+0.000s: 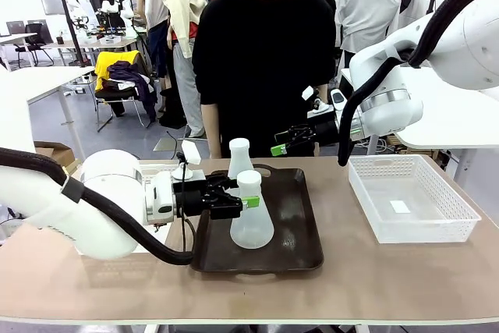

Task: Prepare the laboratory tools.
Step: Place the picked Big flask upright in the Handle tray as directed by the person.

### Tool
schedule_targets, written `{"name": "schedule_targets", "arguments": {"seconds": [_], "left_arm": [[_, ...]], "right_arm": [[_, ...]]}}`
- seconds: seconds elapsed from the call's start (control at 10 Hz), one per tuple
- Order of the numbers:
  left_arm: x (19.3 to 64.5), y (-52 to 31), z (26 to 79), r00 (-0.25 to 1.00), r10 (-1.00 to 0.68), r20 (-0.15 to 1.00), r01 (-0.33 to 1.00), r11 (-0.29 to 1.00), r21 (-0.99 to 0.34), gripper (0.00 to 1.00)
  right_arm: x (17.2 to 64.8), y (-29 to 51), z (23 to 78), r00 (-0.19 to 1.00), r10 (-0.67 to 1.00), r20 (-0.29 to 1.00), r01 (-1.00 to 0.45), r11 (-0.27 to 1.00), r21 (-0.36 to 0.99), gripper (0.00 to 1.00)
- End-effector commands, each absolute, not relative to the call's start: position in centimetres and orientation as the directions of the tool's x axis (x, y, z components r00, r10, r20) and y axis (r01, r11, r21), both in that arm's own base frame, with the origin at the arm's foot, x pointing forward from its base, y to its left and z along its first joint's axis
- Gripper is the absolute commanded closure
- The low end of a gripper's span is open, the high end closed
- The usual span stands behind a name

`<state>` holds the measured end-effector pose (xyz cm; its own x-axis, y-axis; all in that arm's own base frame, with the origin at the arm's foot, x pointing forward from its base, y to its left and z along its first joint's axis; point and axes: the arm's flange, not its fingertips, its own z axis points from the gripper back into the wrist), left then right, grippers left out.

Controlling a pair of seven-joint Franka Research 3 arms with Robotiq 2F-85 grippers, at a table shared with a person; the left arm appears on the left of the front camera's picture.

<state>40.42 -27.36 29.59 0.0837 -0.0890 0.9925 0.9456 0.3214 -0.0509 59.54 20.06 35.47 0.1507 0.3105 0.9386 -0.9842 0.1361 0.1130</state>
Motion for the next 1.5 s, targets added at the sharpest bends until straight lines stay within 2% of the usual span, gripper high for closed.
{"name": "schedule_targets", "arguments": {"seconds": [0.0,0.1,0.2,1.4], "left_arm": [[39.7,-28.4,26.7,0.043,-0.12,0.992,0.948,0.32,-0.002,0.0],[39.8,-28.4,26.7,0.09,-0.113,0.99,0.942,0.333,-0.048,0.0],[40.4,-27.4,29.6,0.084,-0.092,0.992,0.946,0.32,-0.05,0.0],[40.4,-27.4,29.6,0.084,-0.092,0.992,0.946,0.32,-0.05,0.0]], "right_arm": [[59.7,20.2,35.3,0.145,0.313,0.939,-0.985,0.135,0.107,0.0],[59.7,20.2,35.3,0.145,0.313,0.939,-0.985,0.135,0.107,0.0],[59.7,20.2,35.3,0.145,0.313,0.939,-0.985,0.135,0.107,0.0],[59.7,20.2,35.3,0.145,0.313,0.939,-0.985,0.135,0.107,0.0]]}}
